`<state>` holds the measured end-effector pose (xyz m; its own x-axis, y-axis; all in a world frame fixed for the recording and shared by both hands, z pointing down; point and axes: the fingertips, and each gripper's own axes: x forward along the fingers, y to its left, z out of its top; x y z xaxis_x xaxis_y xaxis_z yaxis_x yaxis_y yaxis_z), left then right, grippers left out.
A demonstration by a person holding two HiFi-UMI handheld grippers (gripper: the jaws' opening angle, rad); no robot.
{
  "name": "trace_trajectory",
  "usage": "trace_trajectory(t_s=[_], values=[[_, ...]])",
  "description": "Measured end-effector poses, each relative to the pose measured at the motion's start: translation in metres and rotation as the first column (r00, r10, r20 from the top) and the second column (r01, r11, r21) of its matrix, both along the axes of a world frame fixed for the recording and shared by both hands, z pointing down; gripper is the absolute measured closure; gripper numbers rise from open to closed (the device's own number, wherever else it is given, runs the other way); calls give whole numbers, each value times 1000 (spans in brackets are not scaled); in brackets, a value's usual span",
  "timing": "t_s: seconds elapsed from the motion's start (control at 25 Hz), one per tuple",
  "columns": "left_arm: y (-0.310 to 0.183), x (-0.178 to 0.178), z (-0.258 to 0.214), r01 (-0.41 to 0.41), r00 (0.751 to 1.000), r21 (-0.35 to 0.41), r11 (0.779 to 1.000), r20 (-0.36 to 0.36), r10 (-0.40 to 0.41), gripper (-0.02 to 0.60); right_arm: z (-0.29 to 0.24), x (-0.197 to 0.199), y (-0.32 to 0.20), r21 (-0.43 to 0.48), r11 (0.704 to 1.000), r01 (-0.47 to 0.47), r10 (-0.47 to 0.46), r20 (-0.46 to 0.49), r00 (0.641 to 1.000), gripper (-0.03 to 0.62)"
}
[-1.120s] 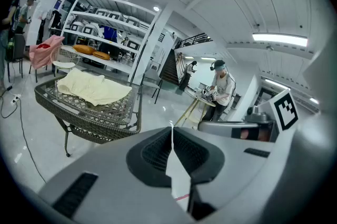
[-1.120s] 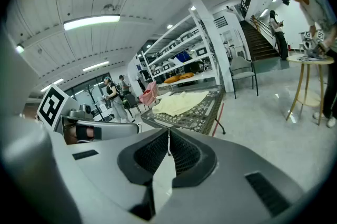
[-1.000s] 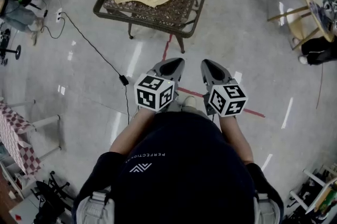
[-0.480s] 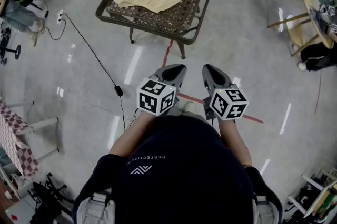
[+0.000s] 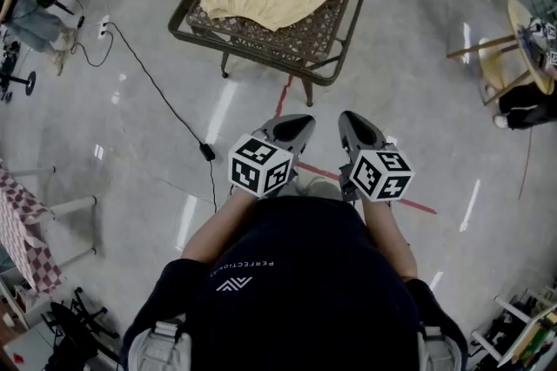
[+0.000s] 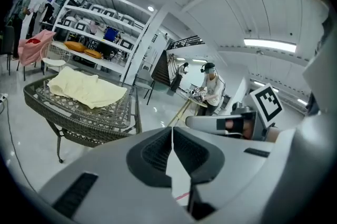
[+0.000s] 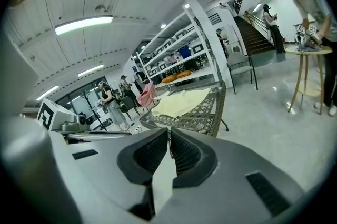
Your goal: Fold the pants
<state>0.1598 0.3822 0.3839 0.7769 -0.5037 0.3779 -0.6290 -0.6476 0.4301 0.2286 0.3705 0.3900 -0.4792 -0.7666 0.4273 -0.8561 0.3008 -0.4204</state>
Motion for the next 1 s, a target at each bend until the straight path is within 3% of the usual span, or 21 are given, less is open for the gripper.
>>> trace_trajectory(t_s=[0.52, 0.84, 1.0], values=[[-37, -12, 21, 14, 999, -31, 999, 33, -13, 565, 11, 8, -55, -13, 1000, -24, 25, 34, 999, 552], [-89, 16, 20, -26, 998, -23, 999, 52, 27, 565, 11, 26, -117, -29, 999, 22, -21, 45, 999, 551], [-114, 25, 24, -7, 998, -25, 1000, 66, 9, 565, 14, 35, -141, -37, 998, 49, -47, 48, 998, 551]])
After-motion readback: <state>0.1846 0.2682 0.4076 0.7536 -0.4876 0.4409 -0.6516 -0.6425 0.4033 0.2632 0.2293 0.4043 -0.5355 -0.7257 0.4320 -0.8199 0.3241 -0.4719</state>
